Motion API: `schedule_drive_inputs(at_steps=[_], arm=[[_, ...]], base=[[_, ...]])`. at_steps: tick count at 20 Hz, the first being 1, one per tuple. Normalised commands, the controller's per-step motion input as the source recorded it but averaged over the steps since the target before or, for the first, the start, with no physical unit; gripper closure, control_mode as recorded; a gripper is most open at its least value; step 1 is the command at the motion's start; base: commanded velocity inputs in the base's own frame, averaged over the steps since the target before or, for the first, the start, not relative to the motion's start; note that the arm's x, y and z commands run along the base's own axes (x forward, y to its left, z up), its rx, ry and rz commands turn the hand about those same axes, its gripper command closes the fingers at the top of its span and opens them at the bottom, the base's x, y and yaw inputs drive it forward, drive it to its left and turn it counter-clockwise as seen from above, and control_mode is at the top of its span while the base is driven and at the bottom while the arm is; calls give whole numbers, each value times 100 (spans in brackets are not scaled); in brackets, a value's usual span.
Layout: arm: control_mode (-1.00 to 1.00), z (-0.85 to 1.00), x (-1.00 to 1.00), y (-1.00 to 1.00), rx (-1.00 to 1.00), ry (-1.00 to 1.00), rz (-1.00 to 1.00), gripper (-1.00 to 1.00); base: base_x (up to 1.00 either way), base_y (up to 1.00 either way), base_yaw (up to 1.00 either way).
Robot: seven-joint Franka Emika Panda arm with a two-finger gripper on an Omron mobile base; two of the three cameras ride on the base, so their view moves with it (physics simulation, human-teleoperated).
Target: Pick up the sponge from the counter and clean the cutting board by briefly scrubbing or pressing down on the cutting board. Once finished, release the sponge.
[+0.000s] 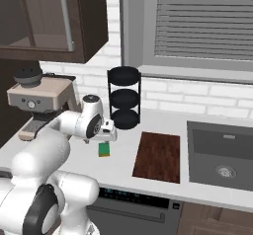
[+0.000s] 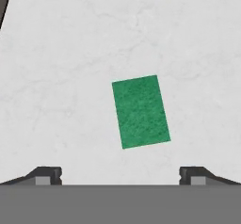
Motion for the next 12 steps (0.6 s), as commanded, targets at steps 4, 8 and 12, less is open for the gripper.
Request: schedule_drive_inputs(at_steps=[4,8,12], arm=[[-100,-25,38,-4,0,9,8,-100],[-100,-5,11,-7,0,5,11,-100],[-100,-14,3,0,-1,1,17,-100]], base=[[0,0,0],[0,0,0],[0,0,0]])
